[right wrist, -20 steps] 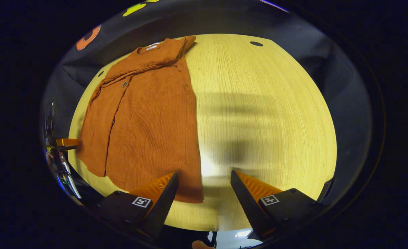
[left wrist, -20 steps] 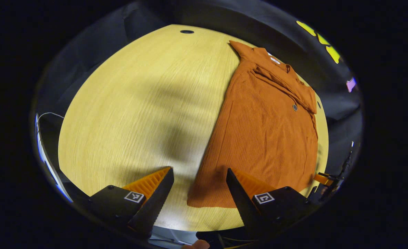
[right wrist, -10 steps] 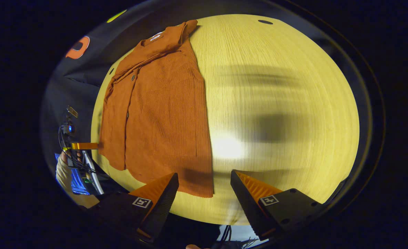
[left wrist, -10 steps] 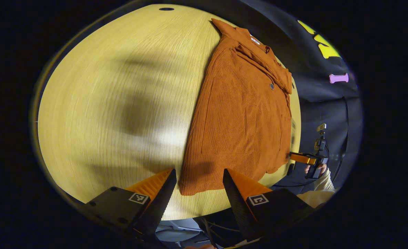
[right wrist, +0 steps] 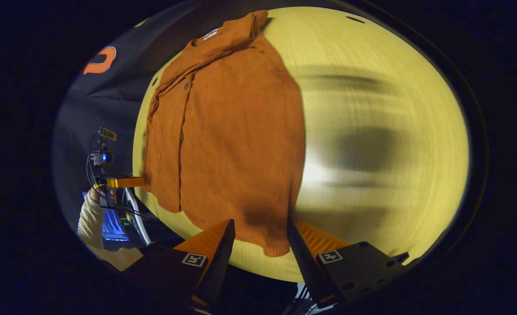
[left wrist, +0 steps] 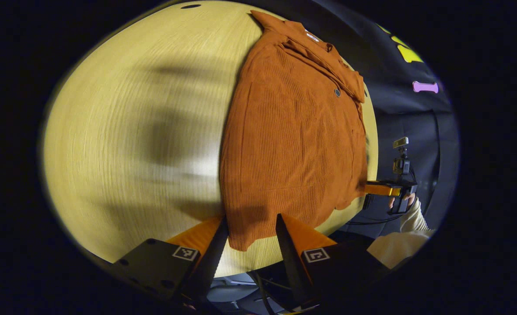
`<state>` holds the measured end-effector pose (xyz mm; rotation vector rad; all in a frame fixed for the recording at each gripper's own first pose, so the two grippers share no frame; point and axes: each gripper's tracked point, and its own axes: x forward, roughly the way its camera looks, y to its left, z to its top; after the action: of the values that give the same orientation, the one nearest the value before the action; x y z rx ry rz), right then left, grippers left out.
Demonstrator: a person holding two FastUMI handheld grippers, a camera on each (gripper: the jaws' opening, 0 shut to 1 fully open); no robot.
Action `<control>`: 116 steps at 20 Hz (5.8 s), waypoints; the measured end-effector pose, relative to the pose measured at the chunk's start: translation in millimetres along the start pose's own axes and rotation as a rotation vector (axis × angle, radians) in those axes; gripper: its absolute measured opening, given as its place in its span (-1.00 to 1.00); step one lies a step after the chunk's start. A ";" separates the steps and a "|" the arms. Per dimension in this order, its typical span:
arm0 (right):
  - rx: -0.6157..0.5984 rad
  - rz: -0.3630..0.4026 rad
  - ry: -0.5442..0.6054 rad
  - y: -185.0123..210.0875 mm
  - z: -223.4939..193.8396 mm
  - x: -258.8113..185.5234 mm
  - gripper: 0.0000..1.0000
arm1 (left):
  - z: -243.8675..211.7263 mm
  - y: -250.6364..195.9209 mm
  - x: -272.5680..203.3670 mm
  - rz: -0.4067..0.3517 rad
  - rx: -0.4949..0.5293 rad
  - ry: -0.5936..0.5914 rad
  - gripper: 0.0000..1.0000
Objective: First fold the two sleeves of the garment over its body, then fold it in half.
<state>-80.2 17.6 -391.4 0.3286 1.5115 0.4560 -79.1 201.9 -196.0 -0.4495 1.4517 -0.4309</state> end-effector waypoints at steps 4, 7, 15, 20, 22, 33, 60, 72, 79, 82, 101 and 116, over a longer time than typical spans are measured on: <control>-0.014 0.016 0.019 12.5 -0.8 5.6 0.53 | -3.5 -1.9 10.8 0.040 0.005 0.009 -0.16; 0.005 -0.015 0.010 2.0 1.4 10.8 0.08 | -8.4 -3.9 13.7 0.051 0.021 0.020 -0.42; 0.014 0.015 -0.004 3.3 -4.0 8.6 -0.24 | -7.6 -6.4 18.4 0.088 -0.016 -0.013 -0.84; 0.037 0.000 -0.032 -6.2 1.0 12.9 -0.95 | -4.7 -12.3 17.4 0.126 0.012 -0.024 -0.88; 0.029 0.023 -0.048 1.3 -0.1 6.9 -0.95 | -0.4 -18.4 11.2 0.131 0.031 -0.032 -0.88; -0.009 0.164 -0.218 61.3 31.9 -60.7 -0.95 | 24.5 -75.6 -53.3 0.123 0.130 -0.138 -0.89; 0.026 0.094 -0.607 125.2 387.7 -142.6 -0.95 | 401.4 -106.1 -110.5 0.135 0.357 -0.536 -0.89; 0.352 0.153 -0.678 24.1 485.6 -45.9 -0.96 | 492.9 -42.8 -20.0 -0.070 -0.028 -0.677 -0.89; 0.560 0.266 -0.695 13.3 493.7 -34.9 -0.96 | 495.7 -23.1 -39.3 -0.215 -0.252 -0.747 -0.89; 0.733 0.368 -0.724 12.3 488.9 -31.0 -0.95 | 503.3 -25.7 -44.9 -0.307 -0.428 -0.840 -0.89; 1.052 0.557 -0.867 16.4 496.4 -38.9 -0.77 | 495.3 -35.5 -76.8 -0.471 -0.837 -1.120 -0.73; 0.725 0.526 -1.011 78.7 469.9 -180.2 0.56 | 495.4 -116.1 -166.9 -0.588 -0.636 -1.145 0.82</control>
<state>381.2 33.6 -176.2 1.3230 0.5158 0.0696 401.8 209.3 39.5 -1.3815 0.2708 -0.0854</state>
